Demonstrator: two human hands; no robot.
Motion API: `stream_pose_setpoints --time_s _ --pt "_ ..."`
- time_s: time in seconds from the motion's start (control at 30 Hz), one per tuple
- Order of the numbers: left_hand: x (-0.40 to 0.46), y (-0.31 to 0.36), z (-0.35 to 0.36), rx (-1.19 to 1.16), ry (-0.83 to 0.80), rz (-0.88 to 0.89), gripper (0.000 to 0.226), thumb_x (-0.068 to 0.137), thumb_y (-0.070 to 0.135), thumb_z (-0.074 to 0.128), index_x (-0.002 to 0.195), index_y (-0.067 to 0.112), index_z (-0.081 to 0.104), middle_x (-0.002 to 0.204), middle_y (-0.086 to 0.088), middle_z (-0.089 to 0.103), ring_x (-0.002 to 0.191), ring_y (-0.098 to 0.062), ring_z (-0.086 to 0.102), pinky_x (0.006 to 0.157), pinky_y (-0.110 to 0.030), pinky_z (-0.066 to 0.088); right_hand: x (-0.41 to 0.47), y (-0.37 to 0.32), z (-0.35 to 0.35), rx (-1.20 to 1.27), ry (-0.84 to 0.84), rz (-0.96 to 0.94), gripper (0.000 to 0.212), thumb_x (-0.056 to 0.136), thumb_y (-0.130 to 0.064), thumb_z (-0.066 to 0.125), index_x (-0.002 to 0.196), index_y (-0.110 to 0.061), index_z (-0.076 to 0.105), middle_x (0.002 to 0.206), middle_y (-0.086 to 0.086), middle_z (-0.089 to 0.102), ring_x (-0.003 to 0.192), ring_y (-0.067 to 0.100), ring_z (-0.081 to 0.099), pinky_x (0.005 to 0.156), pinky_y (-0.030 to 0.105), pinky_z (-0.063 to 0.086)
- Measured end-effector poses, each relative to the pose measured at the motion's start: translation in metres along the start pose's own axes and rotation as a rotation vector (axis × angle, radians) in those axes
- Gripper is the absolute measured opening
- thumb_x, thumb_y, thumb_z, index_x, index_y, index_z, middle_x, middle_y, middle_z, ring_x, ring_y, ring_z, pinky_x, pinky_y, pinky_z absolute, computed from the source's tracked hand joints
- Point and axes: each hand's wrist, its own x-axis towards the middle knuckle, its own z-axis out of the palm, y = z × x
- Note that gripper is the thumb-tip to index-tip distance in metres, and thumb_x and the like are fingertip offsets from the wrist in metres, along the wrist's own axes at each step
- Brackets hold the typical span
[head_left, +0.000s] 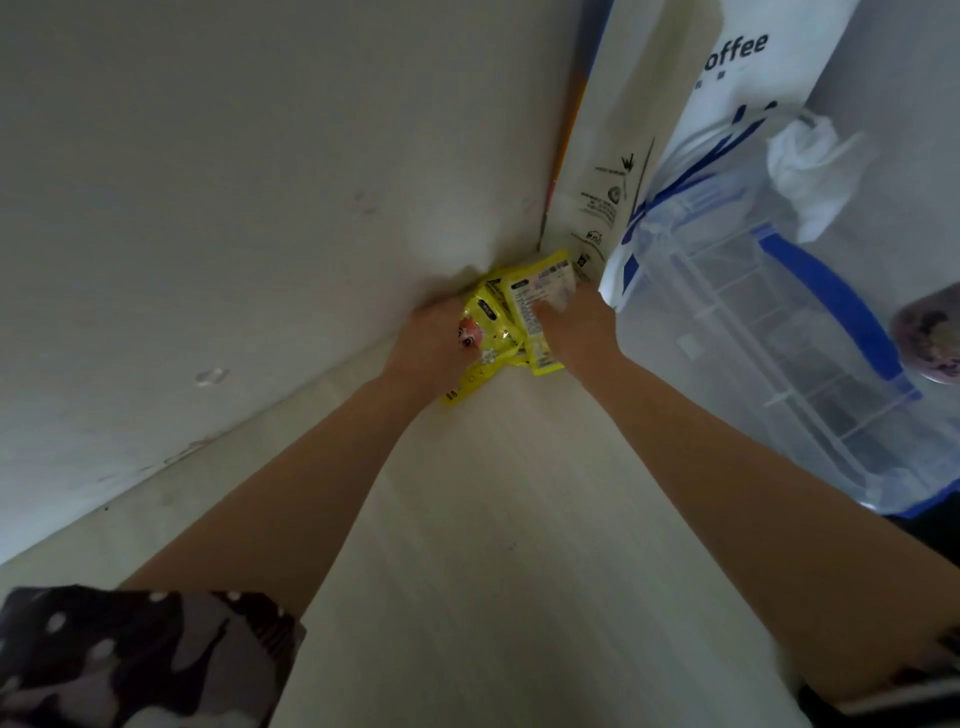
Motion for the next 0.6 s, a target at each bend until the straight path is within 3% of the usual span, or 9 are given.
stream_pose_setpoints --time_s 0.13,0.27,0.43,0.6 --pt "-0.001 -0.004 0.006 0.012 0.007 0.049 0.044 0.072 0.015 0.068 0.114 0.009 0.059 0.103 -0.012 0.067 0.098 -0.036 0.058 0.088 -0.041 0.049 0.004 0.000 0.007 0.045 0.017 0.011 0.039 0.087 -0.028 0.061 0.116 -0.002 0.053 0.114 0.016 0.062 0.103 0.031 0.061 0.082 0.038 0.050" --pt "-0.008 -0.009 0.010 0.087 -0.006 0.006 0.031 0.077 0.016 0.066 0.105 0.004 0.057 0.102 -0.016 0.060 0.104 -0.035 0.048 0.082 -0.040 0.043 -0.002 -0.002 0.014 0.081 0.032 -0.001 0.044 0.082 -0.023 0.066 0.116 -0.003 0.046 0.112 0.017 0.059 0.100 0.033 0.060 0.083 0.048 0.052" --pt "-0.029 -0.015 0.009 0.110 -0.026 0.008 0.022 0.076 0.017 0.066 0.094 0.006 0.057 0.098 -0.014 0.058 0.098 -0.032 0.050 0.076 -0.037 0.040 -0.018 0.002 0.015 0.149 -0.038 0.055 0.049 0.084 -0.016 0.067 0.123 -0.007 0.038 0.101 0.001 0.051 0.088 0.021 0.054 0.073 0.034 0.047" --pt "-0.057 -0.019 0.012 0.155 -0.052 0.021 0.026 0.079 0.022 0.066 0.100 0.009 0.058 0.104 -0.011 0.056 0.100 -0.030 0.050 0.080 -0.037 0.043 -0.040 0.015 0.013 0.067 -0.110 0.147 0.042 0.085 -0.021 0.067 0.118 -0.004 0.048 0.102 0.005 0.055 0.098 0.025 0.057 0.083 0.036 0.049"
